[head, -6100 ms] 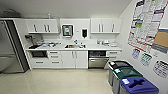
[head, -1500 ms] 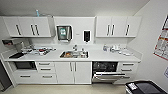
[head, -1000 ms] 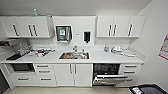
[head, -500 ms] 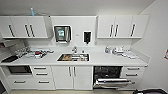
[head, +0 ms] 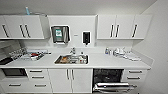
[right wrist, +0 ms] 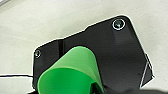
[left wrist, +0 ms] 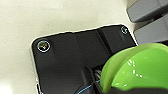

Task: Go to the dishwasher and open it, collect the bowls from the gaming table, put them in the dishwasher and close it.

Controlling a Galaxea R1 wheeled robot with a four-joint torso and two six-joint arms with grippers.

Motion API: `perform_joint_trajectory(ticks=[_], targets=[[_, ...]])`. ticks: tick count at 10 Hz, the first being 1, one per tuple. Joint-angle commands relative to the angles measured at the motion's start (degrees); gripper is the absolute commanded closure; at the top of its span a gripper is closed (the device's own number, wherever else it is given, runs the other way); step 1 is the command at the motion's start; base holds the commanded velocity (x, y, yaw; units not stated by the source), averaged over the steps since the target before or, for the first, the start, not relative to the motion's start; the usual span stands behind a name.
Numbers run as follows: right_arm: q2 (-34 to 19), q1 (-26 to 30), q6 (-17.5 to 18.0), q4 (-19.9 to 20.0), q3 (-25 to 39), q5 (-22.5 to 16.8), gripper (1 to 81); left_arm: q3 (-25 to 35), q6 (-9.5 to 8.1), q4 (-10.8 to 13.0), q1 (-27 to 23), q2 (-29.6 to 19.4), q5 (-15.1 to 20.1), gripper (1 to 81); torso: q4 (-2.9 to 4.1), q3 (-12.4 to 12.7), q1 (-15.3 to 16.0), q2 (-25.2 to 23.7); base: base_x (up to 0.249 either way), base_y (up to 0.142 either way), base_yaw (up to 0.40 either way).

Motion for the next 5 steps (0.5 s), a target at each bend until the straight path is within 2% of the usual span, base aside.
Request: perform_joint_trajectory(ticks=[1, 5], targets=[[-0.3, 3.1, -0.1, -0.4, 0.1, -2.1, 81.1, 0.0, 0.15, 0.2, -2.8, -0.7, 1.6, 81.1, 0.00, 0.0, 0.0, 0.0, 0.170, -0.070, 0.000], [-0.2, 3.2, -0.1, -0.4, 0.1, -2.1, 81.1, 0.0, 0.24, 0.2, -2.7, -0.8, 1.6, 81.1, 0.00, 0.0, 0.1, 0.0, 0.170, -0.074, 0.000]])
